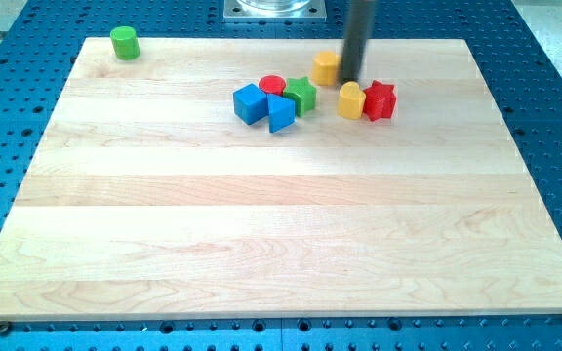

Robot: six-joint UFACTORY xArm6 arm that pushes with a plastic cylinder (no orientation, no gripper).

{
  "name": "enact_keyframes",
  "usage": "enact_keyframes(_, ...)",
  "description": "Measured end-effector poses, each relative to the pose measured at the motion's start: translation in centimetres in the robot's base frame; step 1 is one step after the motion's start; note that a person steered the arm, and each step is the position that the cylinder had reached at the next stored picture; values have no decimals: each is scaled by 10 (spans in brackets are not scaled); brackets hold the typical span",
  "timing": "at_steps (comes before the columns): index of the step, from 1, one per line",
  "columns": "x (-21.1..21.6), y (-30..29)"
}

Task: Slightly move the hexagon to the right

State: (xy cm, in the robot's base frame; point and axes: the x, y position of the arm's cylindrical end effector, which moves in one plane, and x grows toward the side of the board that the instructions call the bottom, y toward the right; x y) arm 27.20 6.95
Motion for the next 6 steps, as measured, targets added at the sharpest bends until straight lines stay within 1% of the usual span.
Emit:
enact_keyframes(1, -23, -66)
enact_keyframes(2, -15, -93)
enact_keyframes(3, -16, -143)
enact_keyframes(4, -46, -153)
enact_keyframes(5, -48, -134)
enact_keyframes(6, -67, -132)
